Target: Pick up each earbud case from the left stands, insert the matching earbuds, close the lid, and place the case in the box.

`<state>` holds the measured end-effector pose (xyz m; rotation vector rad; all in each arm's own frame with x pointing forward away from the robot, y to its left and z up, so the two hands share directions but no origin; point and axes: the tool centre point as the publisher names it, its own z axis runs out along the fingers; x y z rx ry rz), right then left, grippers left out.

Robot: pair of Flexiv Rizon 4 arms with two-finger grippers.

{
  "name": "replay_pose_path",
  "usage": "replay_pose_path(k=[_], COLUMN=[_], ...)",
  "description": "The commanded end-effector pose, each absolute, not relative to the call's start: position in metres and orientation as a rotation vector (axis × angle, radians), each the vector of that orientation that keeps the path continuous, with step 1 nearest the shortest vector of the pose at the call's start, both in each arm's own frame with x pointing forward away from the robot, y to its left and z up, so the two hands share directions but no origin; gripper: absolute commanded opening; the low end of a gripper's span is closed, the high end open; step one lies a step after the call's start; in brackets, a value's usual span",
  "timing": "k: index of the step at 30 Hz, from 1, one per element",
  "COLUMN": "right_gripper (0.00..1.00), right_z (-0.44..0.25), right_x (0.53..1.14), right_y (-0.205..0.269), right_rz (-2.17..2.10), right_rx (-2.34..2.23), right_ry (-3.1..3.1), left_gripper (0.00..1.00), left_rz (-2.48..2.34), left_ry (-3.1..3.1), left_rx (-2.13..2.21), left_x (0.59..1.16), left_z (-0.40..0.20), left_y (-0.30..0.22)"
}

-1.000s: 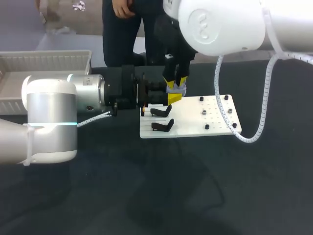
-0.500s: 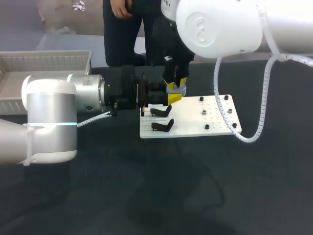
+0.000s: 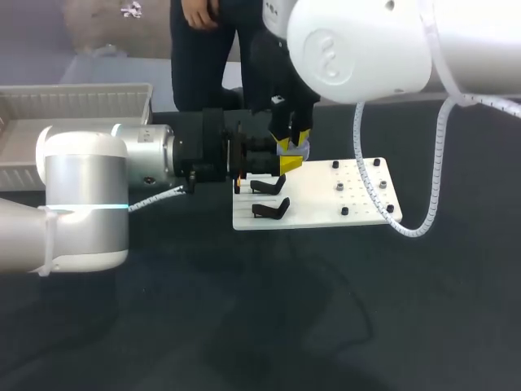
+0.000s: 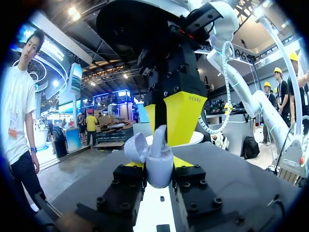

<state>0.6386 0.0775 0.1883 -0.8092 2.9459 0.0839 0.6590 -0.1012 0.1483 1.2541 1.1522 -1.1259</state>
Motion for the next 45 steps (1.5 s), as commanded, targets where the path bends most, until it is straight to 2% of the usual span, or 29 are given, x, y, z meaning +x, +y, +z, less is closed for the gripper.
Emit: replay_pose_path(k=[1,6,8,15,20,27,32,45], right_gripper=[0.00,0.00,0.16,0.17,0.27,0.27,0.31,0.29], right_z=[0.186,0.187,0.187,0.188,0.189,0.190,0.194,0.206], right_x=[0.637,0.637,0.636,0.636,0.636,0.636,0.637,0.624], right_y=[0.080,0.081,0.081,0.080,0.080,0.079,0.079,0.077], right_rz=[0.065,0.065,0.065,0.061,0.059,0.056,0.062,0.050], right_rx=[-0.808,-0.805,-0.805,-0.801,-0.797,-0.792,-0.782,-0.774], right_ry=[2.946,2.944,2.944,2.944,2.948,2.951,2.946,2.917], left_gripper=[0.00,0.00,0.00,0.00,0.00,0.00,0.00,0.00], left_rz=[-1.121,-1.121,-1.121,-1.121,-1.121,-1.121,-1.121,-1.121], left_ry=[1.148,1.148,1.148,1.148,1.148,1.148,1.148,1.148], left_rx=[1.248,1.248,1.248,1.248,1.248,1.248,1.248,1.248], left_x=[0.658,0.658,0.658,0.658,0.658,0.658,0.658,0.658], left_z=[0.148,0.148,0.148,0.148,0.148,0.148,0.148,0.148], left_y=[-0.102,-0.102,-0.102,-0.102,-0.102,-0.102,-0.102,-0.102])
